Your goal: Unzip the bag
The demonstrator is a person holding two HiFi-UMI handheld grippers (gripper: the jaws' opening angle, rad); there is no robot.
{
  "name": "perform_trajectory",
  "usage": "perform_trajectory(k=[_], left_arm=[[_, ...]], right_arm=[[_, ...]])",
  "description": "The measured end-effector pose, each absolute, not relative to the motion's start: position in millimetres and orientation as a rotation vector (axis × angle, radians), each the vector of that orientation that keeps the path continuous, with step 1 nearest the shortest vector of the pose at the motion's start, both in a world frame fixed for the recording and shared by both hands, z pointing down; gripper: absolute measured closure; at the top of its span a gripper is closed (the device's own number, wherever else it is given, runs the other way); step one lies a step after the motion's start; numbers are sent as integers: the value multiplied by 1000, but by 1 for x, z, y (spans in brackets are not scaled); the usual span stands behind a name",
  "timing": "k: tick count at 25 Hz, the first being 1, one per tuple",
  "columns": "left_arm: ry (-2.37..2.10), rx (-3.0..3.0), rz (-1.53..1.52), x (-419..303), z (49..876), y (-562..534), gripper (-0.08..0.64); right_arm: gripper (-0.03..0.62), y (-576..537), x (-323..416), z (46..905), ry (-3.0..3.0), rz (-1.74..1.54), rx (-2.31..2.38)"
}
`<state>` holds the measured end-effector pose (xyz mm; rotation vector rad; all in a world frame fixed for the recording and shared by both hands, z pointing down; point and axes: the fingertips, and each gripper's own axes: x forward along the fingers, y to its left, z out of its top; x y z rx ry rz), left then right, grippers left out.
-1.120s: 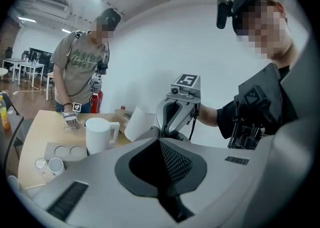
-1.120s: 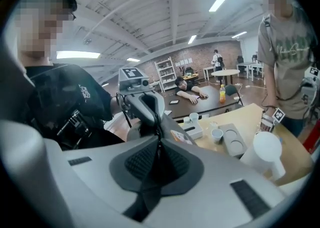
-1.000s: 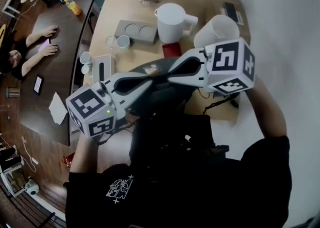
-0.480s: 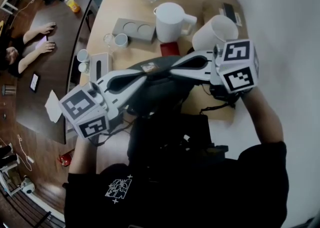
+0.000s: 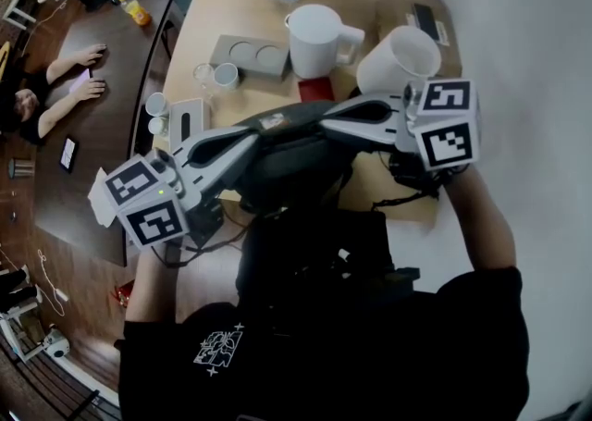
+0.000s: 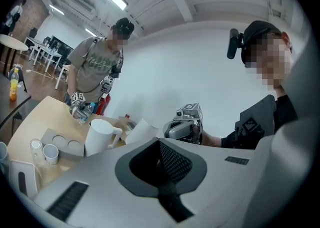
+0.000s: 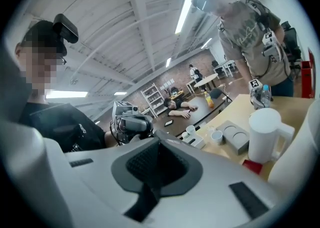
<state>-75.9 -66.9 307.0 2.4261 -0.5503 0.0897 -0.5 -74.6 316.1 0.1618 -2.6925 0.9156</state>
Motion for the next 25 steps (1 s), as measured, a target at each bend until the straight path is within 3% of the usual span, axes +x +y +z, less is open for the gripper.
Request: perform_trajectory(k=[25], left_arm=[[-638, 2374, -1, -113, 314, -68, 555]], right_arm=[[578, -88, 20, 321, -2697, 915, 245]])
